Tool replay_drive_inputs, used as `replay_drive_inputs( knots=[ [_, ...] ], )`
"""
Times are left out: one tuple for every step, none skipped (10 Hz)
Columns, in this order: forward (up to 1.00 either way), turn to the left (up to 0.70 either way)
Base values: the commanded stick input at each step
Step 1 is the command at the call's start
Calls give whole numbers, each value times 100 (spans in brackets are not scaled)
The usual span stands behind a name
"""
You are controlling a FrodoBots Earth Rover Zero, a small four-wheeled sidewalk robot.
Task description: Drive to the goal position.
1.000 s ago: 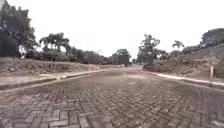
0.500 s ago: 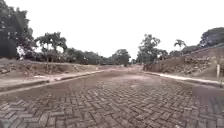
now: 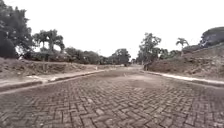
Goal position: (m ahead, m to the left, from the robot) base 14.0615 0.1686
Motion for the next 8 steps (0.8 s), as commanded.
replay_drive_inputs(
  knots=[
    [100, 0],
    [100, 0],
    [100, 0],
    [100, -22],
    [100, -27],
    [100, -27],
    [100, -18],
    [100, 0]
  ],
)
